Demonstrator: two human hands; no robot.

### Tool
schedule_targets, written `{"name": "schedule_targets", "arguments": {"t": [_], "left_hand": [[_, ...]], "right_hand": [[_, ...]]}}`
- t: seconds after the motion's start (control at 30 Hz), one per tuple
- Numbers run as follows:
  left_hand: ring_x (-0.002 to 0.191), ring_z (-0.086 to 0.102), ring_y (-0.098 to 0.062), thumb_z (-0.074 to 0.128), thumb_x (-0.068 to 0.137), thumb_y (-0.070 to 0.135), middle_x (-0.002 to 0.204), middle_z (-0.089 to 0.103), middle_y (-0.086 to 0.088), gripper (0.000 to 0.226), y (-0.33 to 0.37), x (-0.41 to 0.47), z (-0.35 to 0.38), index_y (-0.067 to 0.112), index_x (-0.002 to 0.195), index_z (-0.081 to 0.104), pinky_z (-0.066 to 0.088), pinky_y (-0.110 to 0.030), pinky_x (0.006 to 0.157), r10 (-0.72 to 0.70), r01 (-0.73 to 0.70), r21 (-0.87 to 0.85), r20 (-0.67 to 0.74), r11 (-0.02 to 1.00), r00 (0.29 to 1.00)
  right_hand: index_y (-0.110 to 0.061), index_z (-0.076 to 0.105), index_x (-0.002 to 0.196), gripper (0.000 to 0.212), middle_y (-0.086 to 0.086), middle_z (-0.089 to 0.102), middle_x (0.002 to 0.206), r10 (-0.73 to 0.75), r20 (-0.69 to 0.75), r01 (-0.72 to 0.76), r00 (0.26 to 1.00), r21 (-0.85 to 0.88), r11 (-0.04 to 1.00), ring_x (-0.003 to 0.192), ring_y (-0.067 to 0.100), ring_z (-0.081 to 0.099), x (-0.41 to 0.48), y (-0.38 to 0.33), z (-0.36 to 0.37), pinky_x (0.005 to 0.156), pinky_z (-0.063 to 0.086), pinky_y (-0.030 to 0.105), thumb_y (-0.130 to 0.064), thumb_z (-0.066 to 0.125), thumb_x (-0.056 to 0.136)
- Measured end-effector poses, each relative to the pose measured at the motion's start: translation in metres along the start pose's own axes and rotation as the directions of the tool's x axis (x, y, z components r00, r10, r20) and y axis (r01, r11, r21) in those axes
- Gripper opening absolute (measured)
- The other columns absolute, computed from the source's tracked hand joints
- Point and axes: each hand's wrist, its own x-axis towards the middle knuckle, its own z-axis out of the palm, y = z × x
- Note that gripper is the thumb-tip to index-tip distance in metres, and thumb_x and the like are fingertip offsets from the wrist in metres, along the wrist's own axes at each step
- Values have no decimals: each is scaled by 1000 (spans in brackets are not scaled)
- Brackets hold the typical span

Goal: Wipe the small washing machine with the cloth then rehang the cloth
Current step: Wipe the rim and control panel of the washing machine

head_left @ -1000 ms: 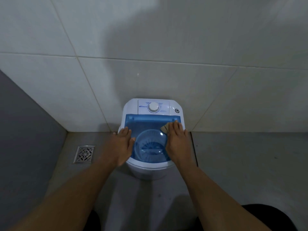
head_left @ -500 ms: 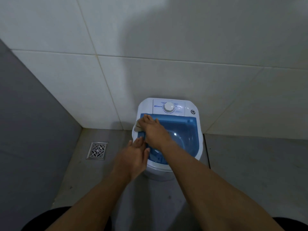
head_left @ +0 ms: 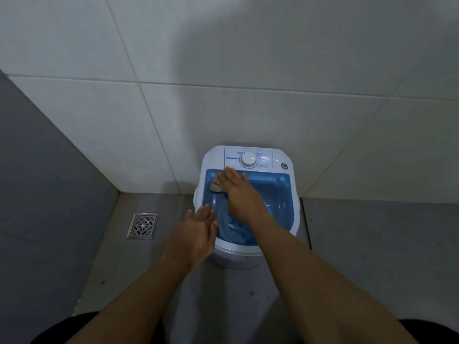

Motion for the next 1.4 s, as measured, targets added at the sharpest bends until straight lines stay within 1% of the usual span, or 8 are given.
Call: {"name": "schedule_targets", "arguments": {"t": [0.33,0.5,0.57,0.67,0.77,0.97,1.23,1.4], "left_hand": [[117,62,-25,28,96,33,124,67,-12,52,3,2,2,6,119,66,44,-44,102,4,-7,-63,-38,998,999],[116,63,-25,25,96,34,121,68,-11,53,4,3,1,7,116,66,43,-43,103,-2,0,-65,-20,998,1000],[118,61,-25,25,96,35,124,67,-12,55,4,3,3,6,118,66,40,-43,106,-10,9,-74,-19,997,1000],[114,64,-25,29,97,33,119,69,-12,51,4,4,4,5,114,68,41,-43,105,-5,1,-97,-48,995,999],[114,64,-25,32,96,31,119,69,-13,49,3,6,3,4,114,69,39,-40,106,-16,9,-120,-53,993,998],[127,53,-32,22,93,42,137,56,-18,66,5,24,3,0,129,58,40,-48,106,-39,43,-93,47,995,998],[142,32,-28,6,91,49,153,35,-17,77,5,45,-4,2,145,37,22,-44,117,-13,18,-34,135,999,991],[143,30,-27,20,101,40,155,32,-16,59,2,56,-9,4,146,35,23,-45,116,-3,6,-19,176,1000,984]], "right_hand": [[-7,17,152,75,16,11,161,312,-140,-310,940,38,950,149,30,8,-61,68,-28,120,2,42,3,53,87],[-7,35,137,64,19,31,151,474,-247,-444,845,169,880,142,35,26,-56,53,-24,119,14,51,12,45,77],[-12,35,133,57,16,28,153,501,-249,-465,829,190,864,143,34,22,-47,34,-18,118,16,55,10,48,82],[-11,29,142,62,13,17,159,430,-169,-402,887,174,899,147,33,11,-28,6,-14,116,19,58,7,51,88],[-7,24,147,70,16,13,160,243,-135,-233,961,92,968,149,28,3,-14,-10,-8,120,3,43,10,51,85],[-8,15,152,79,13,8,162,54,-16,-54,998,-6,999,150,24,2,-20,25,-10,121,0,40,5,55,85],[-9,16,153,79,12,10,162,201,-90,-202,975,0,979,149,25,6,-47,81,-28,120,1,39,8,52,85],[-14,24,151,80,11,20,159,348,-180,-326,920,141,935,141,33,26,-65,96,-29,114,31,46,8,55,81]]}}
